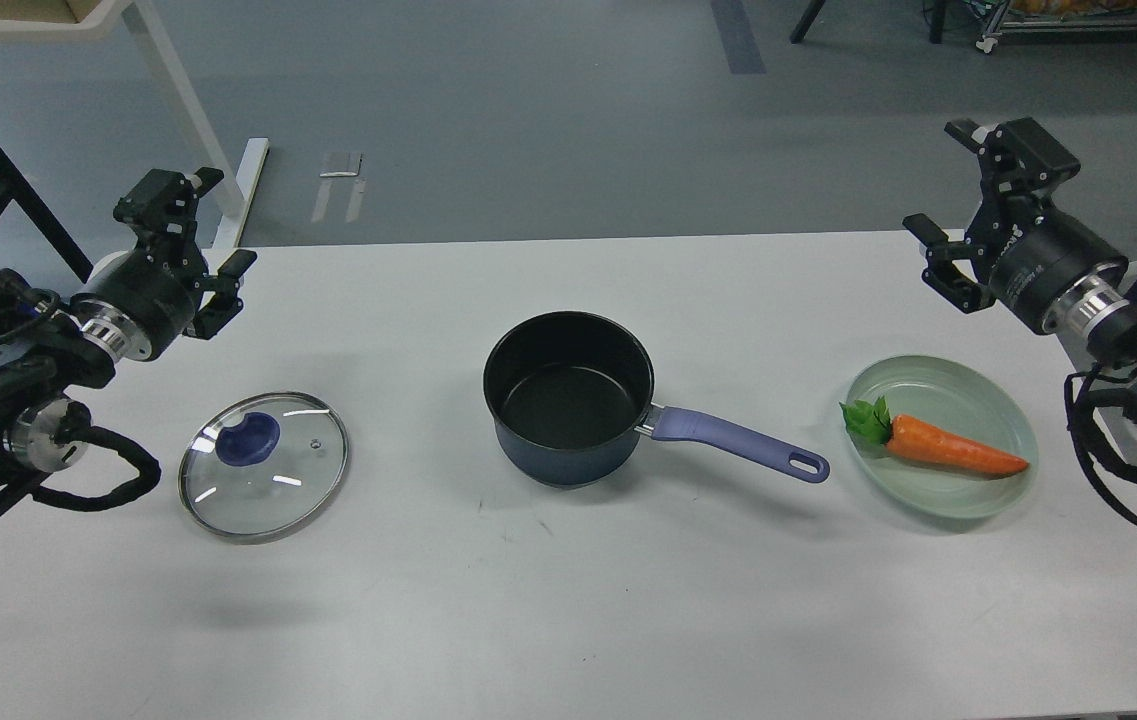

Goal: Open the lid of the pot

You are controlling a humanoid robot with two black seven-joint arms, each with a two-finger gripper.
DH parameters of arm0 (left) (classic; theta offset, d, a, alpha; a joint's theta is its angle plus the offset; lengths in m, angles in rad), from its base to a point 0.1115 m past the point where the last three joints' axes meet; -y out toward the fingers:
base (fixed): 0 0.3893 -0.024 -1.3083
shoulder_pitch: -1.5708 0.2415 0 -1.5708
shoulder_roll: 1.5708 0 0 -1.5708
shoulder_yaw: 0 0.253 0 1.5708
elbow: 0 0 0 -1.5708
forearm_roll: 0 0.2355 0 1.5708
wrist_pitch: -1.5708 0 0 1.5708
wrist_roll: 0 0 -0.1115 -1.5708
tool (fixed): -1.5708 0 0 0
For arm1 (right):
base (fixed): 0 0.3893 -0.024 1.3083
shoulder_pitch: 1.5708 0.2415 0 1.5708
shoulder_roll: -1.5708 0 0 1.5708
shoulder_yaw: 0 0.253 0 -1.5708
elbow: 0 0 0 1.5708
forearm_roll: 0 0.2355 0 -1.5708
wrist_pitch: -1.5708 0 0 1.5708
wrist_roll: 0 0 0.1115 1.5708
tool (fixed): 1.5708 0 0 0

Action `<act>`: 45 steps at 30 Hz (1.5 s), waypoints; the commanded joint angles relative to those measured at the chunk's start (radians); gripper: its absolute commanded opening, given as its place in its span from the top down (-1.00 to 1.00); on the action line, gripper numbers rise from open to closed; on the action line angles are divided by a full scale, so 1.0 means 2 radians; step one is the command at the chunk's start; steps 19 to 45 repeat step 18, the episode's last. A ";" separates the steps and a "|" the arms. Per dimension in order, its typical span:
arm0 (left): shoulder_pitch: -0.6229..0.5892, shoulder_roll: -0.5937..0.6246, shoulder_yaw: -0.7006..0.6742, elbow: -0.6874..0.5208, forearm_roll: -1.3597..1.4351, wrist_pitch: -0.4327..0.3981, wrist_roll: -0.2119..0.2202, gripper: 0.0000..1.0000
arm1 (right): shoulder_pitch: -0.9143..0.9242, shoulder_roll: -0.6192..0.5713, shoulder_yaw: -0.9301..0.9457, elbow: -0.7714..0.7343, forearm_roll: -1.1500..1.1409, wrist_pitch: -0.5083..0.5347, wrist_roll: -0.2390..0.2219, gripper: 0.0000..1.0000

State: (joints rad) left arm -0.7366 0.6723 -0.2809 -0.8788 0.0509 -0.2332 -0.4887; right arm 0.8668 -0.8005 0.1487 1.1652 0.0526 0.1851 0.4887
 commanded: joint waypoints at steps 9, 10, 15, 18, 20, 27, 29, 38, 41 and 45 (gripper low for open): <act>0.067 -0.032 -0.089 0.005 -0.021 -0.093 0.040 -0.99 | -0.080 0.067 0.060 -0.043 0.037 0.125 0.000 -0.99; 0.073 -0.033 -0.093 0.005 -0.021 -0.097 0.040 -0.99 | -0.083 0.069 0.059 -0.043 0.037 0.125 0.000 -0.99; 0.081 -0.030 -0.099 0.004 -0.021 -0.101 0.039 -0.99 | -0.087 0.070 0.071 -0.046 0.035 0.121 0.000 -0.99; 0.081 -0.031 -0.099 0.008 -0.021 -0.097 0.038 -0.99 | -0.087 0.072 0.081 -0.047 0.034 0.118 0.000 -1.00; 0.081 -0.031 -0.099 0.008 -0.021 -0.097 0.038 -0.99 | -0.087 0.072 0.081 -0.047 0.034 0.118 0.000 -1.00; 0.081 -0.031 -0.099 0.008 -0.021 -0.097 0.038 -0.99 | -0.087 0.072 0.081 -0.047 0.034 0.118 0.000 -1.00; 0.081 -0.031 -0.099 0.008 -0.021 -0.097 0.038 -0.99 | -0.087 0.072 0.081 -0.047 0.034 0.118 0.000 -1.00; 0.081 -0.031 -0.099 0.008 -0.021 -0.097 0.038 -0.99 | -0.087 0.072 0.081 -0.047 0.034 0.118 0.000 -1.00; 0.081 -0.031 -0.099 0.008 -0.021 -0.097 0.038 -0.99 | -0.087 0.072 0.081 -0.047 0.034 0.118 0.000 -1.00; 0.081 -0.031 -0.099 0.008 -0.021 -0.097 0.038 -0.99 | -0.087 0.072 0.081 -0.047 0.034 0.118 0.000 -1.00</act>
